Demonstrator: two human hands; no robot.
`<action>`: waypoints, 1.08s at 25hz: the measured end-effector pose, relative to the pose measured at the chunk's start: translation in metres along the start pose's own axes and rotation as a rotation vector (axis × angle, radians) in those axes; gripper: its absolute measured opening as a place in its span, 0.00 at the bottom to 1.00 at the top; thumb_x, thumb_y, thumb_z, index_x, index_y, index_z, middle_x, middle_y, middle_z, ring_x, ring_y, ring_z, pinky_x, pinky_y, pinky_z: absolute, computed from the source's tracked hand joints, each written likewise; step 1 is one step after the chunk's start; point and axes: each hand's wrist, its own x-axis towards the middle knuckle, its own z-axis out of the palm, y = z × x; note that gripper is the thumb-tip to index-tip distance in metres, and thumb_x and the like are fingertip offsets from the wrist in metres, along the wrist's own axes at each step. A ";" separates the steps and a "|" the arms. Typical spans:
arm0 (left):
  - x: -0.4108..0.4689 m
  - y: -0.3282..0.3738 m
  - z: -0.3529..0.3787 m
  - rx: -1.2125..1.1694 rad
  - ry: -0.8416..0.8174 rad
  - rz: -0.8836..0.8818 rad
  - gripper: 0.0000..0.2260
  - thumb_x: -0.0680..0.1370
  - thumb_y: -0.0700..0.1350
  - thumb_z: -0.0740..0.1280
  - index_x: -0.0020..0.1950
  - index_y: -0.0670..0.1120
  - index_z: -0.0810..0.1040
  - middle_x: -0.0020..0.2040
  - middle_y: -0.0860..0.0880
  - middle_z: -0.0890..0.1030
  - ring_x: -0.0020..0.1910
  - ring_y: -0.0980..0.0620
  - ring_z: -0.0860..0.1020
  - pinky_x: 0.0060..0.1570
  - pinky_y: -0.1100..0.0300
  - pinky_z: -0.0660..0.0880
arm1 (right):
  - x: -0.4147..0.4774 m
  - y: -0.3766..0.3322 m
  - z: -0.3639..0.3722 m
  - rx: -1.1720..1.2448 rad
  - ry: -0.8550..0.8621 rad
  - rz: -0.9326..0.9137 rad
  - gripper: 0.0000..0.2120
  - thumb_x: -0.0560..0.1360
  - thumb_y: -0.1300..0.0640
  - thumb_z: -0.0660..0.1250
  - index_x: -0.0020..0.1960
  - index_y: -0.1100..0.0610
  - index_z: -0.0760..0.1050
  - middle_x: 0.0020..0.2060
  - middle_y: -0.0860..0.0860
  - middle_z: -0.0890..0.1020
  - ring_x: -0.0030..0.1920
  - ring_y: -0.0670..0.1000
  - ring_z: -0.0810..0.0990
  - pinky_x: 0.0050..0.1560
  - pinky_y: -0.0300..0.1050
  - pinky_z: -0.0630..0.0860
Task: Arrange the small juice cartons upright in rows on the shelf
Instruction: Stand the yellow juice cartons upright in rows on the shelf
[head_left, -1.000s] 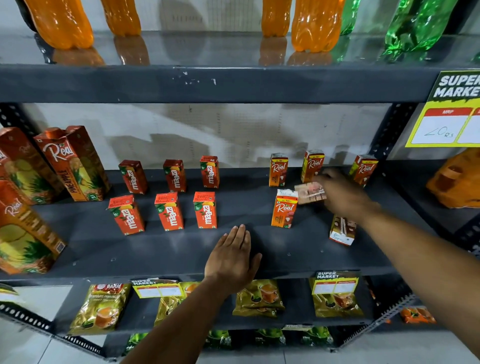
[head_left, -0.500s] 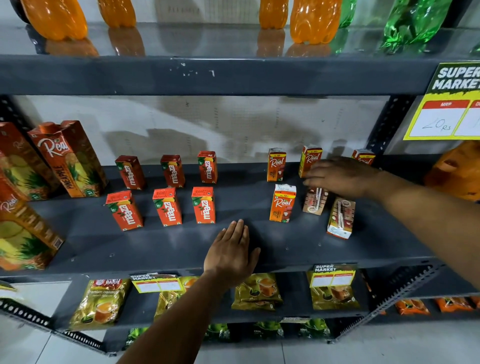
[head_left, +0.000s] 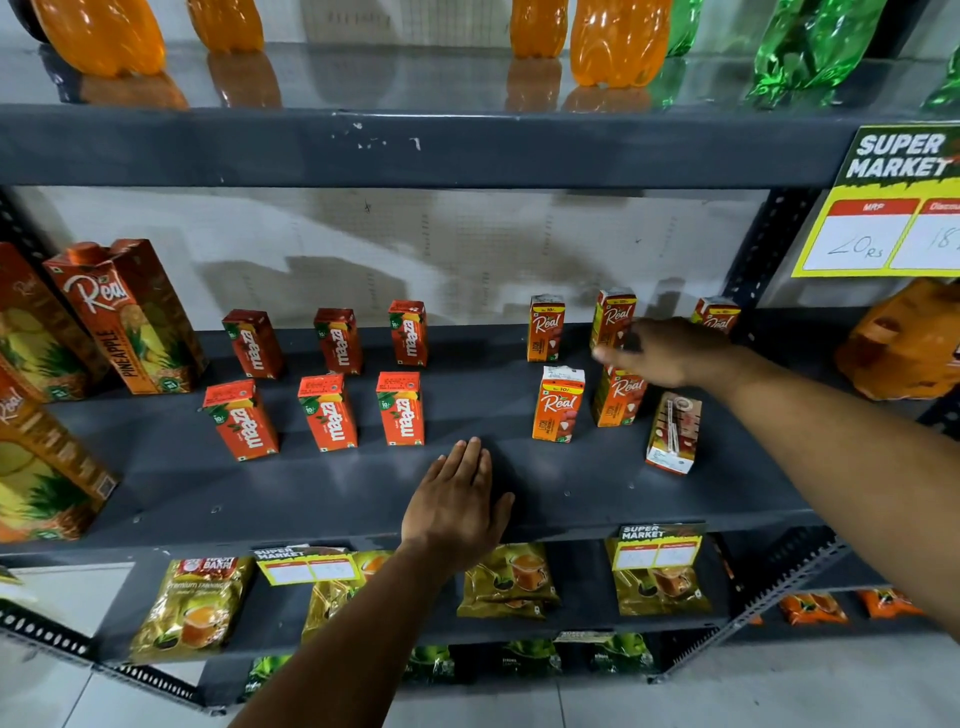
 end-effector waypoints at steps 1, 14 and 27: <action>0.000 0.000 0.000 -0.001 0.002 0.001 0.33 0.79 0.63 0.41 0.77 0.42 0.50 0.79 0.43 0.49 0.77 0.48 0.46 0.73 0.54 0.43 | -0.001 0.005 -0.004 0.072 0.052 0.039 0.46 0.68 0.22 0.47 0.68 0.58 0.67 0.64 0.61 0.76 0.60 0.60 0.77 0.55 0.53 0.75; 0.001 -0.001 0.006 -0.003 0.030 0.001 0.35 0.77 0.63 0.38 0.77 0.42 0.50 0.79 0.44 0.50 0.77 0.49 0.46 0.73 0.55 0.41 | -0.065 0.047 0.082 0.383 0.060 0.515 0.21 0.62 0.39 0.71 0.45 0.56 0.78 0.47 0.58 0.82 0.43 0.58 0.78 0.42 0.47 0.75; 0.003 -0.002 0.009 0.020 0.034 -0.010 0.37 0.75 0.64 0.35 0.77 0.42 0.51 0.79 0.44 0.51 0.77 0.49 0.47 0.72 0.56 0.41 | -0.026 0.093 -0.001 -0.462 0.026 -0.353 0.32 0.71 0.70 0.64 0.72 0.50 0.66 0.72 0.51 0.68 0.71 0.55 0.66 0.68 0.49 0.66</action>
